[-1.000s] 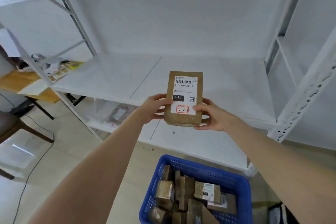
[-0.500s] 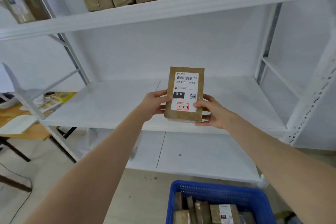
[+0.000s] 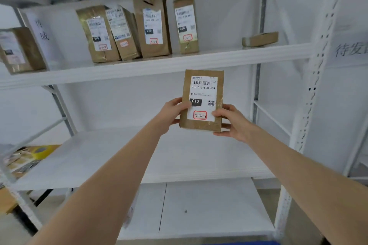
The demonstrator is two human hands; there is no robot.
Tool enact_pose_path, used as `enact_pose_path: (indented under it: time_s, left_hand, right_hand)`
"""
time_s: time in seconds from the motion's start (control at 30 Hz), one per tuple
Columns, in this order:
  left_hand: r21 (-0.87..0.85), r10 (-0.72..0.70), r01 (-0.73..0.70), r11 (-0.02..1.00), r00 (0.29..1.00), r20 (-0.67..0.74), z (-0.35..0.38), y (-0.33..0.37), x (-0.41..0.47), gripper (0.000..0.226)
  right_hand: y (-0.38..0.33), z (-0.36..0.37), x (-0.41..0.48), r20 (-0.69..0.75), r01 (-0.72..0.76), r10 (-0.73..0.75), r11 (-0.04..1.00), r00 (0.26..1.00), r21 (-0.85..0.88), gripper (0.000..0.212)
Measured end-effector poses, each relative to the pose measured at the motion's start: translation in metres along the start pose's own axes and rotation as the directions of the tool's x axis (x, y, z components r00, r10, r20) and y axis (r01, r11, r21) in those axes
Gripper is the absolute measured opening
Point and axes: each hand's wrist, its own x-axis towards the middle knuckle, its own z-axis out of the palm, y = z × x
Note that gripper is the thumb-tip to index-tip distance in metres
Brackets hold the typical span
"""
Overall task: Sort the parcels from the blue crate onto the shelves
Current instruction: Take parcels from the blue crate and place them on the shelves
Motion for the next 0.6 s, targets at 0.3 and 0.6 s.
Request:
enact_pose_path:
  time_s: [0.3, 0.6]
  left_hand:
    - [0.049, 0.125, -0.129, 0.991, 0.989, 0.073, 0.023, 0.081, 0.003, 0.049]
    - [0.011, 0.332, -0.333, 0.943, 0.941, 0.062, 0.051, 0.145, 0.017, 0.028]
  right_hand:
    - [-0.081, -0.009, -0.027, -0.076, 0.17, -0.171, 0.985, 0.982, -0.023, 0.048]
    - [-0.147, -0.029, -0.038, -0.164, 0.323, -0.329, 0.944, 0.93, -0.063, 0.044]
